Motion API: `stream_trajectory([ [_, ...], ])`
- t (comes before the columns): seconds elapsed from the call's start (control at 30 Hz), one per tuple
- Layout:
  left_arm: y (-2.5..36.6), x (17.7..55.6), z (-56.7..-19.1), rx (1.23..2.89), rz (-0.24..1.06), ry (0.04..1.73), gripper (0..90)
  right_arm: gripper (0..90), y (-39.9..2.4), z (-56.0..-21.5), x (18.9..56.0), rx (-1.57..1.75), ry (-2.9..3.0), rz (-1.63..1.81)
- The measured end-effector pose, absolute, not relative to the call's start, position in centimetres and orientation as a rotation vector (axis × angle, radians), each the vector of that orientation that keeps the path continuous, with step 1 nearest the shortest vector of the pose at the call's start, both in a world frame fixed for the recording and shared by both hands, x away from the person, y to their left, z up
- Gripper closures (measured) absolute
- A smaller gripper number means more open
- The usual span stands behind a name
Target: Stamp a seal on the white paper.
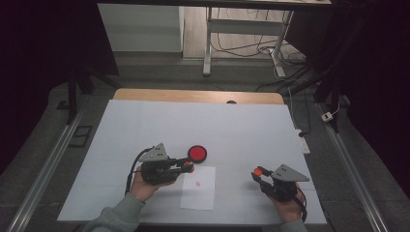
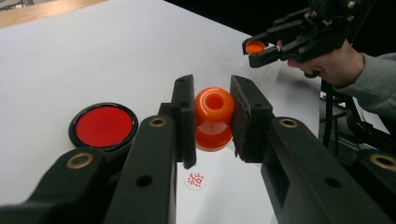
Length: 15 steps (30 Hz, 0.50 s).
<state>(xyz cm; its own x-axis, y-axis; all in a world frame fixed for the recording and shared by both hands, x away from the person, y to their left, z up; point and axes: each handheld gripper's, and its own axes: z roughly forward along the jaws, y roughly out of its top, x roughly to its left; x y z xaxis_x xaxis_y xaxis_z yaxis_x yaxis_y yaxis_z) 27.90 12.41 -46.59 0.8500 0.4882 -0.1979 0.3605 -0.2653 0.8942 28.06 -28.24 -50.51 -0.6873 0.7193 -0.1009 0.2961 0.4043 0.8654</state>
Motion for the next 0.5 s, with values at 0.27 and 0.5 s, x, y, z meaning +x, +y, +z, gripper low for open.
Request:
stream_trajectory([
  [0.27, 12.81, 27.99, -46.38, 1.875, 0.131, 0.64, 72.1, 63.7, -28.17, -50.52, 28.07, 0.863, 2.204, 1.216],
  [0.5, 12.78, 28.05, -46.42, 1.876, 0.123, 0.646, 72.1, 63.6, -28.14, -50.56, 28.06, 0.863, 2.202, 1.222],
])
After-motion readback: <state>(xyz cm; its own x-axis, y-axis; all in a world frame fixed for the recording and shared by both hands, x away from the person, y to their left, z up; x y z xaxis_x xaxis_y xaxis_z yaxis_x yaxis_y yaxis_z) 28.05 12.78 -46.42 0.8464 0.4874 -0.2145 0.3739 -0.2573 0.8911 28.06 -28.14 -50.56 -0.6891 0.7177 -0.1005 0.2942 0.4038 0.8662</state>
